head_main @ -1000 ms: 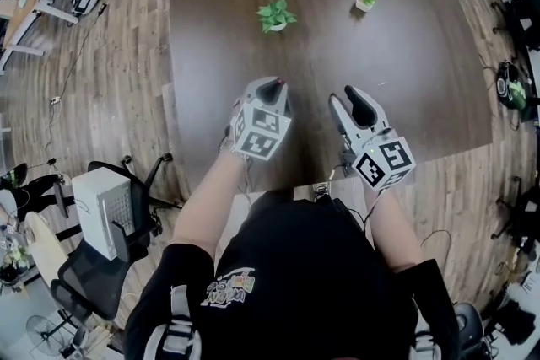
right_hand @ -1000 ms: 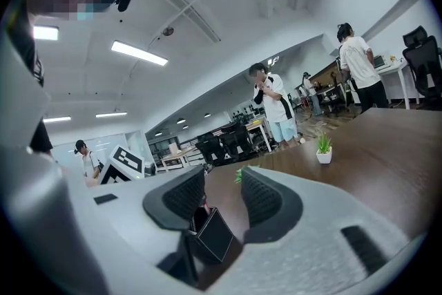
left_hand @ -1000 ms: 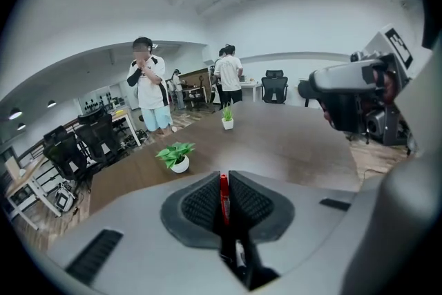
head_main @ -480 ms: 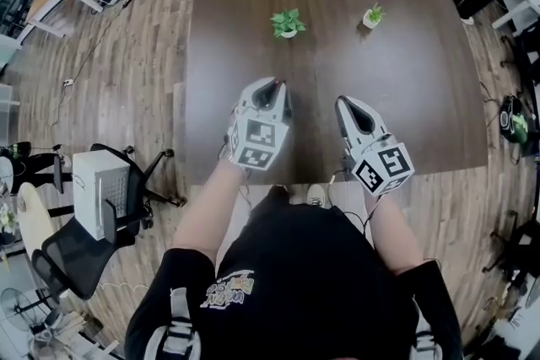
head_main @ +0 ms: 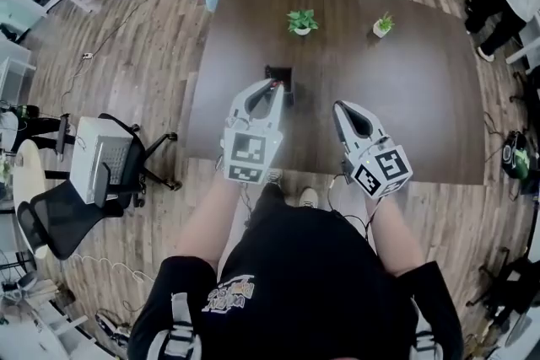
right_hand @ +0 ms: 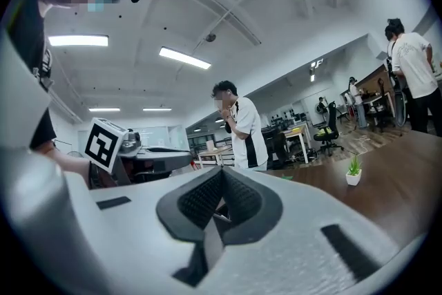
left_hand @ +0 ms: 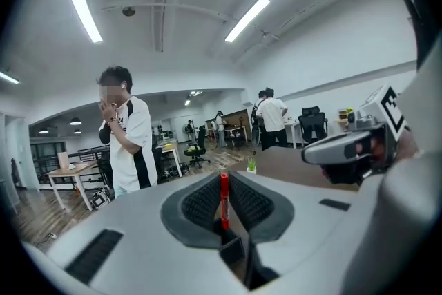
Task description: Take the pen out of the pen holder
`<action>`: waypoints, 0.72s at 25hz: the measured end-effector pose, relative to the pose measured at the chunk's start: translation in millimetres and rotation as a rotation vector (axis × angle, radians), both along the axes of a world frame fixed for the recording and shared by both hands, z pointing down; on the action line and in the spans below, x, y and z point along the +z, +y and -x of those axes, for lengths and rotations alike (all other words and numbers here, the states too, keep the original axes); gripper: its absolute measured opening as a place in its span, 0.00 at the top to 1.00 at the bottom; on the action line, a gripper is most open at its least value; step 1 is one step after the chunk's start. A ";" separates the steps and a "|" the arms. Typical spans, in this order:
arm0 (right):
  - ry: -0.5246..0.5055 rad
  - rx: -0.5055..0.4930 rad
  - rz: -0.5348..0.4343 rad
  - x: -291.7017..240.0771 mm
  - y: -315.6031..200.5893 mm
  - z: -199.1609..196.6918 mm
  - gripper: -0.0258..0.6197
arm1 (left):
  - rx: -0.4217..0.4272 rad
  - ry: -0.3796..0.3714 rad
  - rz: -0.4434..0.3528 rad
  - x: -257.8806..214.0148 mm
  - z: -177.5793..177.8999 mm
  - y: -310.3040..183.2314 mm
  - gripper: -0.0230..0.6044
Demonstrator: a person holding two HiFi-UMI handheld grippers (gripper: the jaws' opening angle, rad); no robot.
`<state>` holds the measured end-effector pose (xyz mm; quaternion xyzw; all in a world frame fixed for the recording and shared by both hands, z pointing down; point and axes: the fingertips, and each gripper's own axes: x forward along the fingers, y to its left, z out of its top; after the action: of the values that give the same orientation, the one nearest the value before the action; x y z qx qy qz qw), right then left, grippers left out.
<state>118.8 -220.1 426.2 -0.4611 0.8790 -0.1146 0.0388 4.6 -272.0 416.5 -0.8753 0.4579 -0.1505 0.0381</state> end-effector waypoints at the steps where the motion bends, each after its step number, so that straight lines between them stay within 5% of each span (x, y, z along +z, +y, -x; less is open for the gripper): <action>1: 0.001 -0.019 -0.003 -0.4 6.3 3.3 0.95 | -0.016 0.009 -0.007 -3.2 3.7 9.6 0.91; 18: -0.014 -0.269 0.025 9.3 67.3 148.0 0.95 | -0.253 0.042 0.035 6.7 145.9 133.5 0.91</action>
<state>-29.2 -152.8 435.5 -0.3385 0.9312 -0.1329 0.0235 -141.3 -138.6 423.2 -0.8142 0.5625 -0.1438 -0.0061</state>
